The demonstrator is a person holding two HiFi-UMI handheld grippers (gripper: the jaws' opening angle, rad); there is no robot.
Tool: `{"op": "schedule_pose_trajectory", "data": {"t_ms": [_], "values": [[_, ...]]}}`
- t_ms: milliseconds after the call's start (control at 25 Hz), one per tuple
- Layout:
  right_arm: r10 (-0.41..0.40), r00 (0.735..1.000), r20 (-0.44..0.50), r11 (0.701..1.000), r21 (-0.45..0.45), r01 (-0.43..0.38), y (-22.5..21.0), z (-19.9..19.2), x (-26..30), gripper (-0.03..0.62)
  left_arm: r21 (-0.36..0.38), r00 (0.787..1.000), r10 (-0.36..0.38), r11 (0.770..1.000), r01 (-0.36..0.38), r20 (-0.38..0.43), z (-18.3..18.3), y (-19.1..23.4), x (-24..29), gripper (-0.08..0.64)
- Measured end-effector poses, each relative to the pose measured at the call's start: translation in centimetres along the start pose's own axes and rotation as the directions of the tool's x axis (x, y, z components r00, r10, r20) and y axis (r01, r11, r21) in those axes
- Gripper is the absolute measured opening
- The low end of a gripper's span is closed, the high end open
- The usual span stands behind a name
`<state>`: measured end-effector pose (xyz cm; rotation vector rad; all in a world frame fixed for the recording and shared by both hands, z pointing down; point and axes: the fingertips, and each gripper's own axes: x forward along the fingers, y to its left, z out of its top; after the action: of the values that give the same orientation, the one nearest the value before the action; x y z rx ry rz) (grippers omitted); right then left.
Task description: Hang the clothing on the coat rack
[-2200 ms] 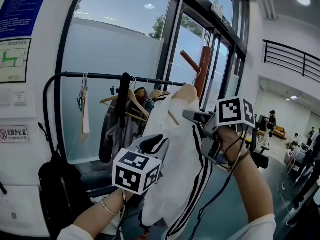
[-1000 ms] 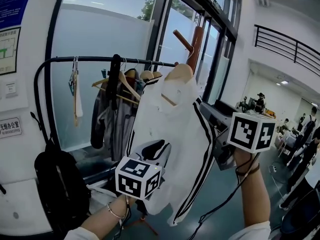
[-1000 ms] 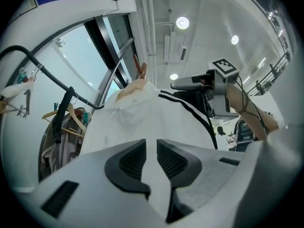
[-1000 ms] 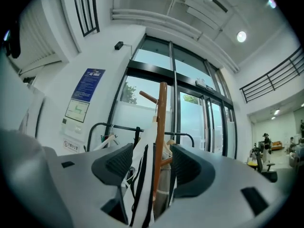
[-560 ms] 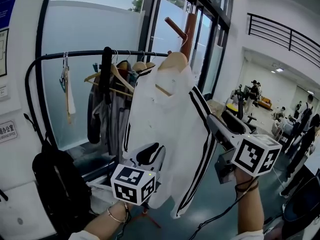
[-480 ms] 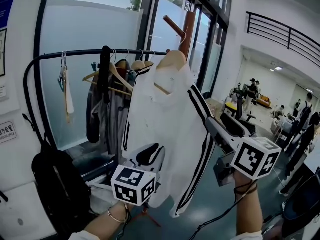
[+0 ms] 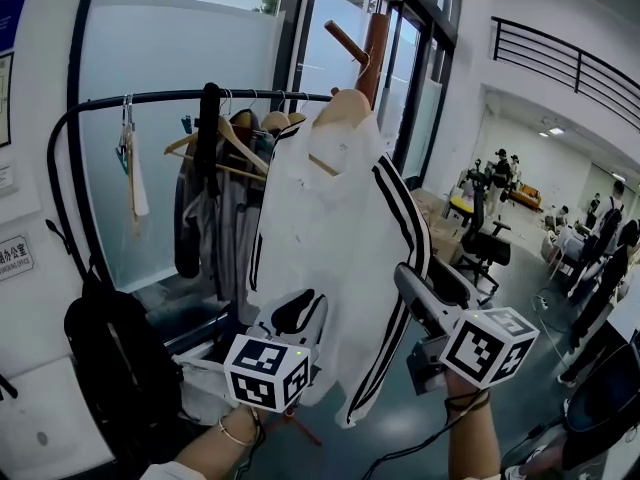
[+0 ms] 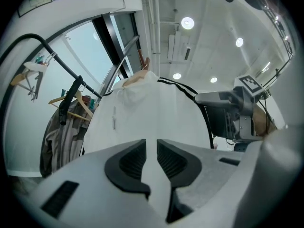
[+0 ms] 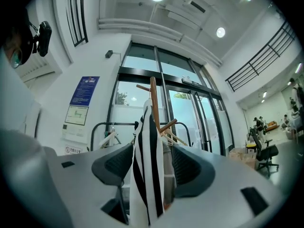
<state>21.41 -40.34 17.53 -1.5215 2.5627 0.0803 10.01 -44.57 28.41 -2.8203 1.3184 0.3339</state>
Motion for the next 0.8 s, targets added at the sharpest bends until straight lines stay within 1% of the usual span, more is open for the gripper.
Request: {"op": "schedule_pose_trajectory", "data": {"t_ms": [120,240,360,440,560,680,800], "values": [[-0.033,0.999,-0.002,0.999,-0.018,0.033,0.1,-1.2,-1.0,0.265,0.014,0.999,0.031,0.999,-0.032,0.008,0.0,-0.3,-1.0,0.075],[-0.084,0.996,-0.006,0.996,-0.033,0.084,-0.2,-3.1,-2.0,0.265,0.01,0.998,0.068,0.998,-0.068,0.006,-0.6,-0.6,-2.2,0.075],[-0.14,0.989,-0.042,0.99,-0.035,0.139,-0.6,-5.6,-3.0,0.265,-0.002,0.995,0.098,0.995,-0.098,-0.013,-1.5,-1.4,-3.3,0.075],[-0.164,0.984,-0.071,0.986,-0.026,0.163,-0.7,-7.3,-4.0,0.264,-0.002,0.993,0.111,0.994,-0.111,-0.026,-2.0,-2.2,-4.2,0.075],[-0.175,0.979,-0.101,0.984,0.008,0.177,-0.5,-9.7,-5.5,0.264,0.012,0.99,0.134,0.991,-0.134,-0.038,-2.4,-3.5,-5.8,0.075],[-0.178,0.978,-0.111,0.982,0.045,0.184,0.0,-11.4,-7.0,0.264,0.021,0.985,0.168,0.986,-0.167,-0.047,-2.8,-4.3,-7.8,0.075],[-0.189,0.975,-0.116,0.979,0.052,0.196,0.9,-12.9,-8.5,0.264,0.021,0.977,0.204,0.979,-0.203,-0.058,-3.4,-4.9,-9.7,0.075]]}}
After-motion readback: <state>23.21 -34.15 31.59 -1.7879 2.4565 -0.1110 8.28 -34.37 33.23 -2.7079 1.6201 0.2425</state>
